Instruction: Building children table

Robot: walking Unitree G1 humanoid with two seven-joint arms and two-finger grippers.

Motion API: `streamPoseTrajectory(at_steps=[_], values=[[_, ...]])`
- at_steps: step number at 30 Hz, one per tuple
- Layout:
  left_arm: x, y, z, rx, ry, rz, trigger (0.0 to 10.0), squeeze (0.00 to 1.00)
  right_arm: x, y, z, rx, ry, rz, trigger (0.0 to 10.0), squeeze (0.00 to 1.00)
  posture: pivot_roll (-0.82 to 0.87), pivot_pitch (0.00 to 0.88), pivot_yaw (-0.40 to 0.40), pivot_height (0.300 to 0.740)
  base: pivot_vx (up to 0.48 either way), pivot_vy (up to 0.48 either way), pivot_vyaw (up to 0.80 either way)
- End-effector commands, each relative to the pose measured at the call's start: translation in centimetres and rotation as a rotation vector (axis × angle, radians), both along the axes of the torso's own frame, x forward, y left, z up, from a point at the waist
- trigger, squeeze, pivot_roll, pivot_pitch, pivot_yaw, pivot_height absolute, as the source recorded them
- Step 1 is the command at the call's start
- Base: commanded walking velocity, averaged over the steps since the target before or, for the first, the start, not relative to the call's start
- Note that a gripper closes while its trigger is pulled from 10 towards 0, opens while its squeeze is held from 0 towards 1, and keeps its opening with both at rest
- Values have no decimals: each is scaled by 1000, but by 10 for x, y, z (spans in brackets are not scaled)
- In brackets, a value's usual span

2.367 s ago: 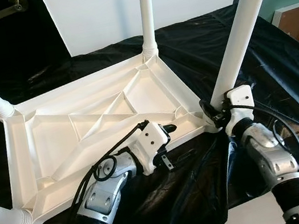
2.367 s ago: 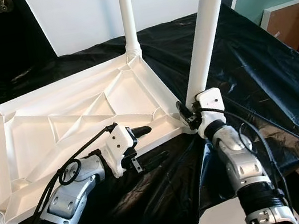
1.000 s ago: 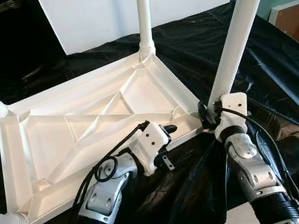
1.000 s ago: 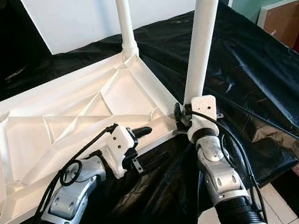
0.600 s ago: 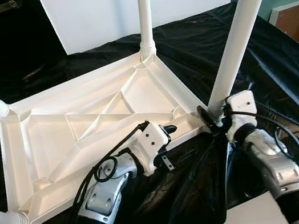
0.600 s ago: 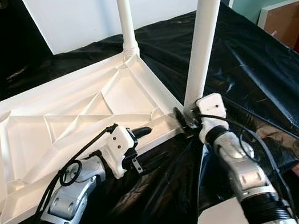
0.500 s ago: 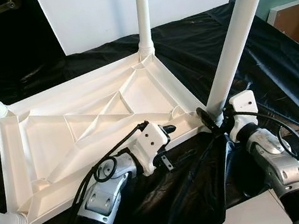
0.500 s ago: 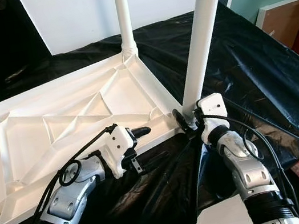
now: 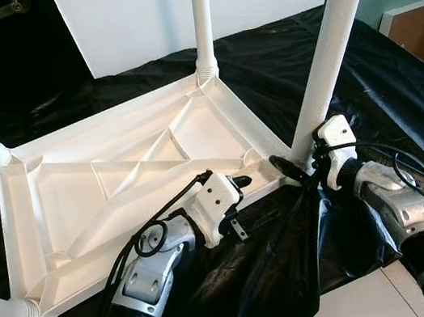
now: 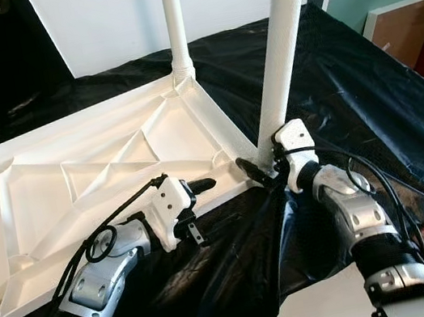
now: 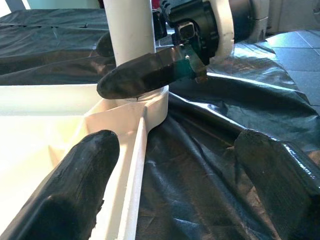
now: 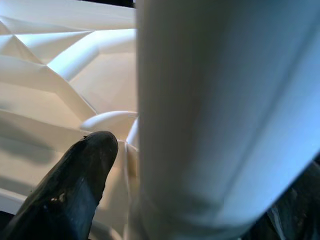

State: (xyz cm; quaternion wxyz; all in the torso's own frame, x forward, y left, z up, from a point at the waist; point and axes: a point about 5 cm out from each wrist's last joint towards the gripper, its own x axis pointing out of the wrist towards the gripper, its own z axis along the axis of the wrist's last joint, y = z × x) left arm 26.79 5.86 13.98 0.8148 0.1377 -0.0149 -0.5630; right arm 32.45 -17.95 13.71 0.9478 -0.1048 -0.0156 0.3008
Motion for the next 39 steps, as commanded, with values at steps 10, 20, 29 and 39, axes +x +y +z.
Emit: streamPoseTrajectory(at_steps=[10,20,29,39], values=[[-3,2,-2,18,6,2,10000,0,0,-6,-6,-6,29,32,0,0,31,100,-48,740,0,0,0],[-4,0,-2,15,10,-7,10000,0,-5,-9,-14,37,30,-31,9529,0,15,106,-41,740,0,0,0],[-6,-1,-4,15,19,-14,10000,0,-10,-5,-16,79,6,-257,10000,0,8,116,-39,740,0,0,0],[-7,0,-5,17,24,-13,10000,0,-20,-1,-21,264,-7,-634,10000,0,13,116,-46,740,0,0,0]])
